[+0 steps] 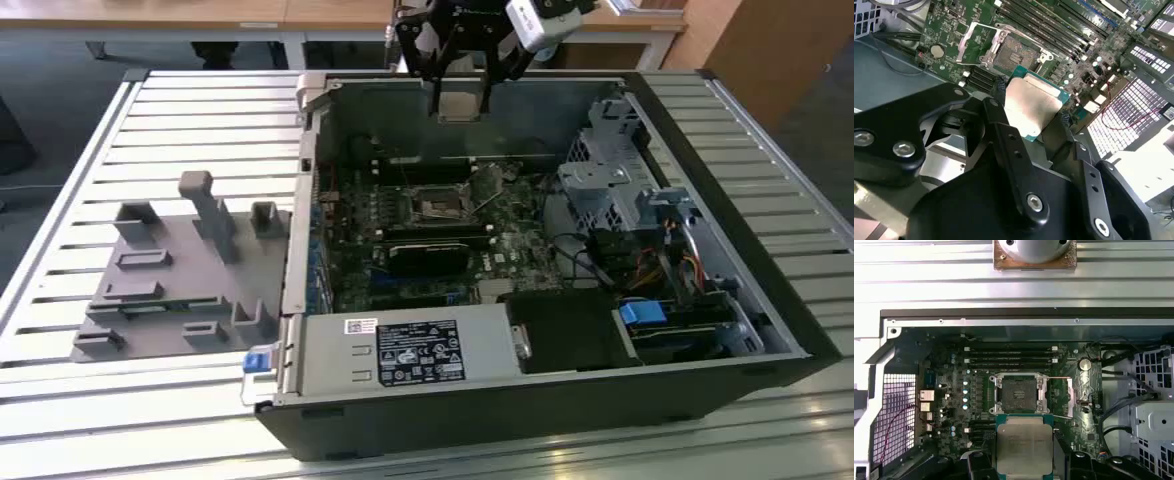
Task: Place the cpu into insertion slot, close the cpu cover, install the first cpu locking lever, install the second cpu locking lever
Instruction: 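Place the cpu into insertion slot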
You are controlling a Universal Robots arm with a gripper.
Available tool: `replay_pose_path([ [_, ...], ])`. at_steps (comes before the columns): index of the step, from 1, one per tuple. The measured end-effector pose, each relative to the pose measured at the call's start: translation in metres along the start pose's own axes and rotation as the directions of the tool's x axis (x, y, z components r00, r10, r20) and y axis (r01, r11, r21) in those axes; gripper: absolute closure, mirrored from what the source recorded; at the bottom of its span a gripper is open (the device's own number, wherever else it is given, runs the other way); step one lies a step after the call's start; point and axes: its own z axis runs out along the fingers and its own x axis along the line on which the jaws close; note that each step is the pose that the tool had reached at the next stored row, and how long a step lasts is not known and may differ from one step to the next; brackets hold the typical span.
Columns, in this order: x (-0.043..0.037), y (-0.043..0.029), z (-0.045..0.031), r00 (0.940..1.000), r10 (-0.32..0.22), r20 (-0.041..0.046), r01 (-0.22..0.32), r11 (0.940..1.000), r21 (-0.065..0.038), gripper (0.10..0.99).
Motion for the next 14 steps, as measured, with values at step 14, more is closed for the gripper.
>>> replay_pose_path([
  [14, 0.0, 0.0, 0.0001, 0.9994, 0.036, 0.0032, -0.036, 0.9994, -0.001, 0.549],
])
